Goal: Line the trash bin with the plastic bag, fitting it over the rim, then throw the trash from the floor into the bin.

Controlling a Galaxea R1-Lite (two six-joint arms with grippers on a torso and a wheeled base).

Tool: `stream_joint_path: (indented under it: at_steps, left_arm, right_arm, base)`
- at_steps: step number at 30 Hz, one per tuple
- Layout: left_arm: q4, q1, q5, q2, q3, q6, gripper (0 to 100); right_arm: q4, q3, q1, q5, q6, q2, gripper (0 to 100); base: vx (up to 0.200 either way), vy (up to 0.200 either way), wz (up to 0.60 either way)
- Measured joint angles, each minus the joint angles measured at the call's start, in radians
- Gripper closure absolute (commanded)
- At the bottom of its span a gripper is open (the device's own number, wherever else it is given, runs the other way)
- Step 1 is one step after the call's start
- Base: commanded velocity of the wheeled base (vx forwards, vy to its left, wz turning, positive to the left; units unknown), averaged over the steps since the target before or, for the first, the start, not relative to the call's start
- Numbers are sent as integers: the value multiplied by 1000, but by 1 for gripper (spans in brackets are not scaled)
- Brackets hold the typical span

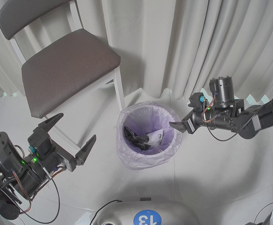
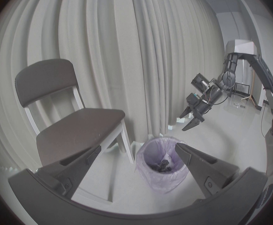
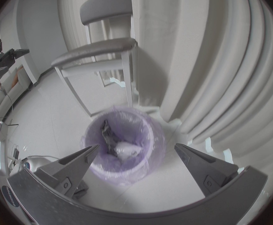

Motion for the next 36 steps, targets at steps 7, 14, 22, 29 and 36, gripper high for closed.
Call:
stream_joint_path:
  at_steps: [7,14,22,29,36]
  left_arm:
    - [-112,17,-25,204,48,-34,0]
    - [-177,27,-75,502,-33,-82,0]
    - [-112,33,-104,774,-285,-115,0]
    - [86,38,-115,892,-488,-121,0]
    - [272,41,-97,984,-723,-121,0]
  right_arm:
    - [-56,103,-55,-10,39,-1,0]
    - [-89,166,-109,-14,64,-3,0]
    - [-116,238,-145,-11,125,-41,0]
    - [-144,282,-156,-8,149,-92,0]
    - [-210,321,-163,-5,153,-116,0]
  base:
    - [0,0,0]
    - [0,0,0]
    - [0,0,0]
    - [0,0,0]
    - [0,0,0]
